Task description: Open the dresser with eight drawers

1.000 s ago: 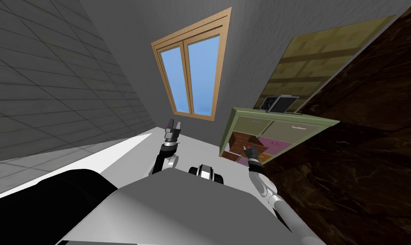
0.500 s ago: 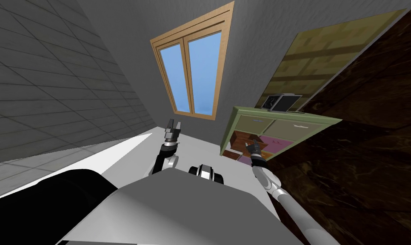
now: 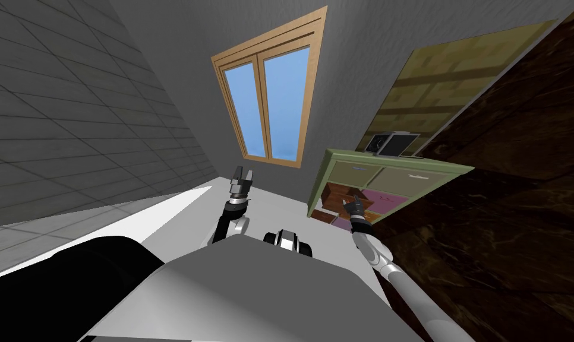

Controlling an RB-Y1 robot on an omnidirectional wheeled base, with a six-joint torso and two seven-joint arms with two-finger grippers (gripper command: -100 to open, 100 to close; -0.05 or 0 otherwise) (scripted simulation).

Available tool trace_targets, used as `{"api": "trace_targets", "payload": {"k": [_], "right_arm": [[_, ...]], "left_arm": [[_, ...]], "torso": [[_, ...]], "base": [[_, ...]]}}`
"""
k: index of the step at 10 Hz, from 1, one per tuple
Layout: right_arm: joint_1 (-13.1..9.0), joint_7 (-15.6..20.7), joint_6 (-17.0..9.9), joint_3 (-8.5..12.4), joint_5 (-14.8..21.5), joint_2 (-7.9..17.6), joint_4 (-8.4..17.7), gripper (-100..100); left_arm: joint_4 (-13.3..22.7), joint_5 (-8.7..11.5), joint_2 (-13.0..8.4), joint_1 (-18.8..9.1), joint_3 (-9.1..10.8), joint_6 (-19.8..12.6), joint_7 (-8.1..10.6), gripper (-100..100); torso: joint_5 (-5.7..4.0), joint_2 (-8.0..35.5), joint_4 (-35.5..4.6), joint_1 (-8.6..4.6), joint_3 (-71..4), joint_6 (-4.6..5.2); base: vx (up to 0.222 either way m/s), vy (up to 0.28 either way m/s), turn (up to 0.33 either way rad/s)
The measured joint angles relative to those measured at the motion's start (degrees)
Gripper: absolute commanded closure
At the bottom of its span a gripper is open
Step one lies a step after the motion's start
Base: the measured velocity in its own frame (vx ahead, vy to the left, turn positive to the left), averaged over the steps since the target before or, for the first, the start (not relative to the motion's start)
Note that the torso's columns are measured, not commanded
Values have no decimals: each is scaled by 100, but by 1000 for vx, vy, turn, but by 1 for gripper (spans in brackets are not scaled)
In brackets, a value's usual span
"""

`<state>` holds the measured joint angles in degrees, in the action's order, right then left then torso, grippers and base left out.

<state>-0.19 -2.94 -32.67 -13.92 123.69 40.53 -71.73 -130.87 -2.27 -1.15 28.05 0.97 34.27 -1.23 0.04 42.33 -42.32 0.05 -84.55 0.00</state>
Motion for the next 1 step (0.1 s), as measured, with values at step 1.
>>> {"api": "trace_targets", "payload": {"k": [1], "right_arm": [[1,0,1,0,0,0,1,0]], "left_arm": [[0,0,0,0,0,0,0,0]], "torso": [[-1,0,1,-1,0,0]], "base": [[0,0,0]]}}
